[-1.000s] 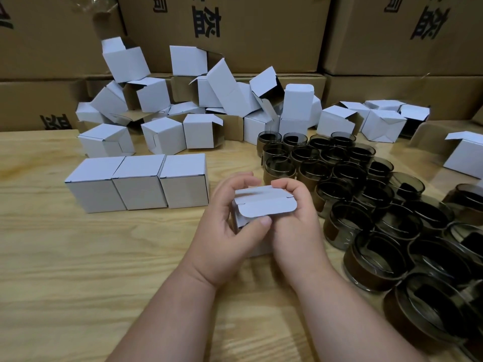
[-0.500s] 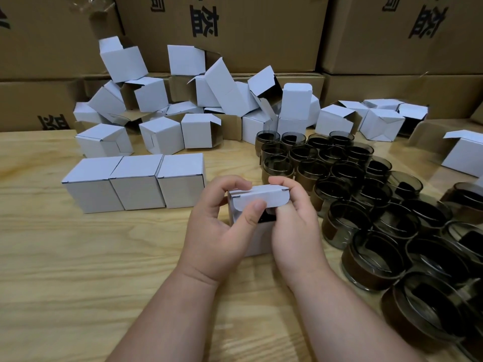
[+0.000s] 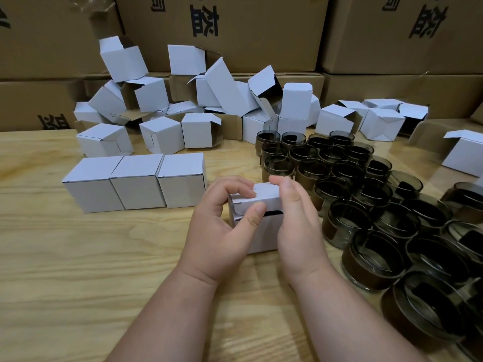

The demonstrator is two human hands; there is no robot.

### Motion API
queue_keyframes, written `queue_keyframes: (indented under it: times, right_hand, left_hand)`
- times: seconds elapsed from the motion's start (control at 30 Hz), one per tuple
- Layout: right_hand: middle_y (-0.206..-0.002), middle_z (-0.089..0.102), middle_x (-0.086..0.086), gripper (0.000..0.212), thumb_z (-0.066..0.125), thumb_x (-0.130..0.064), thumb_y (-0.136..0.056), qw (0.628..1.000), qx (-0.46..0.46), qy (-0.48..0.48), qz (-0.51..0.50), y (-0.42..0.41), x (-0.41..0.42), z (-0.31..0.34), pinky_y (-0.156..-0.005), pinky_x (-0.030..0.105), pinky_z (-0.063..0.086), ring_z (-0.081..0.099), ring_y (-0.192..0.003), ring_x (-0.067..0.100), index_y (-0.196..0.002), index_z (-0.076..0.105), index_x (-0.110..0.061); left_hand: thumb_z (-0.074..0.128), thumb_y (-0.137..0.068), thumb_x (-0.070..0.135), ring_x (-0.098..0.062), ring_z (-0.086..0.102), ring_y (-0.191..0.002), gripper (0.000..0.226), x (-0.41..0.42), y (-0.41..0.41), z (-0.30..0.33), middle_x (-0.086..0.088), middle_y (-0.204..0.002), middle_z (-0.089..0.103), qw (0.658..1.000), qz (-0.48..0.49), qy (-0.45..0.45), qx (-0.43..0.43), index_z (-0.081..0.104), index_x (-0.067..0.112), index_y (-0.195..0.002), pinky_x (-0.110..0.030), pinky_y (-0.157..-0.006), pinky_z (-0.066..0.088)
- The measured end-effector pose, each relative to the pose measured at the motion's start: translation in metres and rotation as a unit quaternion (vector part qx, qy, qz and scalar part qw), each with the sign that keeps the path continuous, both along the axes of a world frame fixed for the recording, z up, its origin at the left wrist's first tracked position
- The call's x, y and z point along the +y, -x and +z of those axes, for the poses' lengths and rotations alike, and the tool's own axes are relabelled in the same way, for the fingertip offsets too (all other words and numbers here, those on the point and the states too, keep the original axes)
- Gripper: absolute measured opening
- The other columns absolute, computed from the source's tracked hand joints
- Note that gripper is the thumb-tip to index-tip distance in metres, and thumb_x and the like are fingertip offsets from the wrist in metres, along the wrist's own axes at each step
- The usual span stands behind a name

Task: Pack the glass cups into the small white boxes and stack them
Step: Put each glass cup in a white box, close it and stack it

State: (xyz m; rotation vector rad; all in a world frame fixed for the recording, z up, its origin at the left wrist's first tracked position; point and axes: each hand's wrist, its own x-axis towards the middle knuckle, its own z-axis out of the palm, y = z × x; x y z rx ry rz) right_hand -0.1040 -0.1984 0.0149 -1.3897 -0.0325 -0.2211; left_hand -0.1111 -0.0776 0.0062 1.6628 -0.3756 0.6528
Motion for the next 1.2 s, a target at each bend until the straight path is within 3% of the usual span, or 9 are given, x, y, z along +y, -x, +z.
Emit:
queue_keyframes:
  times: [0.07,0.23,0.37,0.47,0.63,0.87,1.0,1.1,1.2]
  right_hand:
    - [-0.083,0.066,-0.032,0.038,0.049,-0.049,-0.086,1.000,-0.001,0.000,0.005,-0.001,0.000,-0.001,-0.057,0.004,0.043,0.058,-0.074,-0.016,-0.108,0.069,-0.026]
    - [-0.084,0.065,-0.036,0.032,0.048,-0.035,-0.080,1.000,-0.005,0.007,0.002,-0.004,-0.002,-0.005,-0.058,0.004,0.043,0.058,-0.076,-0.017,-0.105,0.068,-0.027]
    - [-0.084,0.064,-0.036,0.035,0.046,-0.028,-0.077,1.000,-0.002,0.020,-0.002,-0.006,-0.001,-0.007,-0.058,0.006,0.044,0.058,-0.074,-0.015,-0.105,0.067,-0.028]
    - [-0.086,0.065,-0.035,0.035,0.044,-0.025,-0.076,1.000,0.000,0.026,-0.003,-0.007,0.000,-0.007,-0.060,0.007,0.046,0.059,-0.075,-0.013,-0.103,0.065,-0.030]
    - [-0.089,0.062,-0.040,0.036,0.042,-0.026,-0.075,0.999,0.000,0.041,0.002,-0.006,-0.001,-0.007,-0.066,0.006,0.046,0.058,-0.083,-0.015,-0.103,0.064,-0.034]
    - [-0.091,0.064,-0.039,0.038,0.042,-0.029,-0.076,1.000,0.005,0.012,0.009,-0.001,-0.004,-0.008,-0.062,0.003,0.042,0.060,-0.083,-0.017,-0.107,0.063,-0.038]
    - [-0.091,0.069,-0.029,0.038,0.042,-0.028,-0.076,1.000,0.005,-0.012,0.017,0.004,-0.006,-0.009,-0.060,0.007,0.045,0.063,-0.079,-0.010,-0.105,0.065,-0.034]
    - [-0.092,0.076,-0.018,0.043,0.039,-0.024,-0.076,0.997,-0.012,-0.043,0.057,0.012,-0.003,-0.008,-0.060,0.013,0.051,0.069,-0.081,-0.004,-0.108,0.068,-0.024]
    - [-0.107,0.078,-0.007,0.050,0.037,-0.026,-0.078,0.988,0.002,-0.060,0.140,0.021,0.005,-0.011,-0.079,0.027,0.059,0.072,-0.098,0.005,-0.111,0.073,-0.017]
  left_hand:
    - [0.073,-0.085,0.015,-0.027,0.063,-0.113,0.015,0.000,-0.001,-0.001,-0.005,-0.112,0.066,1.000,-0.002,-0.002,0.006,0.061,0.019,-0.093,-0.028,-0.097,0.046]
    - [0.068,-0.077,0.032,-0.025,0.061,-0.118,0.013,0.000,0.002,0.000,-0.001,-0.114,0.067,1.000,0.001,-0.005,0.022,0.060,0.024,-0.084,-0.030,-0.100,0.045]
    - [0.065,-0.080,0.036,-0.022,0.060,-0.120,0.012,0.000,0.002,0.000,0.002,-0.113,0.067,0.999,0.010,-0.016,0.031,0.061,0.025,-0.078,-0.026,-0.099,0.044]
    - [0.062,-0.079,0.034,-0.022,0.058,-0.122,0.011,0.000,0.001,-0.001,0.006,-0.114,0.066,0.999,0.000,-0.030,0.043,0.060,0.026,-0.086,-0.031,-0.103,0.044]
    - [0.058,-0.080,0.021,-0.016,0.054,-0.126,0.024,-0.003,0.002,-0.003,0.003,-0.122,0.061,0.994,-0.040,-0.023,0.100,0.060,0.030,-0.103,-0.024,-0.102,0.041]
    - [0.054,-0.084,0.013,-0.011,0.051,-0.127,0.028,-0.008,0.009,-0.004,0.007,-0.124,0.058,0.994,-0.027,-0.014,0.101,0.059,0.031,-0.105,-0.019,-0.103,0.035]
    - [0.052,-0.095,0.029,0.001,0.038,-0.142,0.018,-0.006,0.022,-0.007,0.021,-0.142,0.048,0.987,0.053,-0.116,0.098,0.061,0.042,-0.104,-0.013,-0.111,0.029]
    - [0.049,-0.096,0.042,0.004,0.040,-0.139,0.019,0.010,0.040,-0.003,0.025,-0.142,0.047,0.966,0.123,-0.200,0.106,0.062,0.053,-0.103,-0.018,-0.114,0.030]
    - [0.051,-0.084,0.066,0.004,0.043,-0.135,0.022,0.034,0.060,0.007,0.029,-0.139,0.047,0.946,0.179,-0.226,0.149,0.065,0.053,-0.094,-0.019,-0.106,0.035]
